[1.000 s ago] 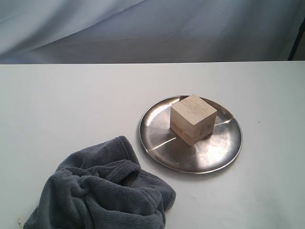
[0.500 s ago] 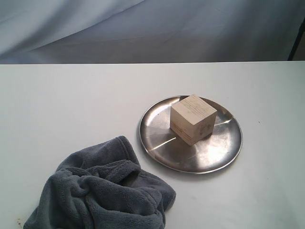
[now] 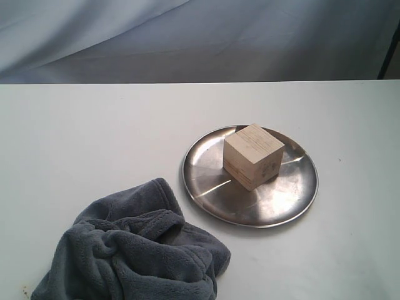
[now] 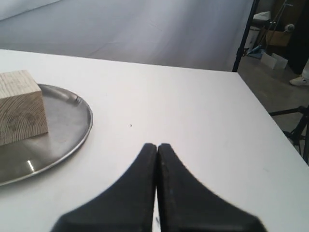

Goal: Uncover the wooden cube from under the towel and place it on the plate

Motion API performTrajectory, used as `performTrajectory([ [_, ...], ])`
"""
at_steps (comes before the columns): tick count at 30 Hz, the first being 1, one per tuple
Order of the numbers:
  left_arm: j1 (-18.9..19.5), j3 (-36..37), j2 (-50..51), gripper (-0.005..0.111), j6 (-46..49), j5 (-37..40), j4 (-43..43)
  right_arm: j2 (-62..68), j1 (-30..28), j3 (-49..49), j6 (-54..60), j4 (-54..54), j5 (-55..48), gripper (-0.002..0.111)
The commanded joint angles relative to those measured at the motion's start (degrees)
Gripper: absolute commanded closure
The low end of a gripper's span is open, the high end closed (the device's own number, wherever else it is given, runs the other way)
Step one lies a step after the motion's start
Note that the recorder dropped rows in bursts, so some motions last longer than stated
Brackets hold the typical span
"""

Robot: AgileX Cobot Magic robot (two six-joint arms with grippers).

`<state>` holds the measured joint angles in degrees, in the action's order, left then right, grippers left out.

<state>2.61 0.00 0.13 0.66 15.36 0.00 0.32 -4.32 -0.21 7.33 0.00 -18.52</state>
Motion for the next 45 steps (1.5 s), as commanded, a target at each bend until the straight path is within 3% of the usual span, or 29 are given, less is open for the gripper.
performTrajectory([
  [1,-0.18,0.0,-0.13,0.107,-0.13,-0.37,0.0,-0.32,0.27,0.21,-0.31,-0.67,-1.26,0.108],
  [45,-0.18,0.0,-0.13,0.107,-0.13,-0.37,0.0,-0.32,3.82,0.21,-2.83,-0.44,-1.14,0.108],
])
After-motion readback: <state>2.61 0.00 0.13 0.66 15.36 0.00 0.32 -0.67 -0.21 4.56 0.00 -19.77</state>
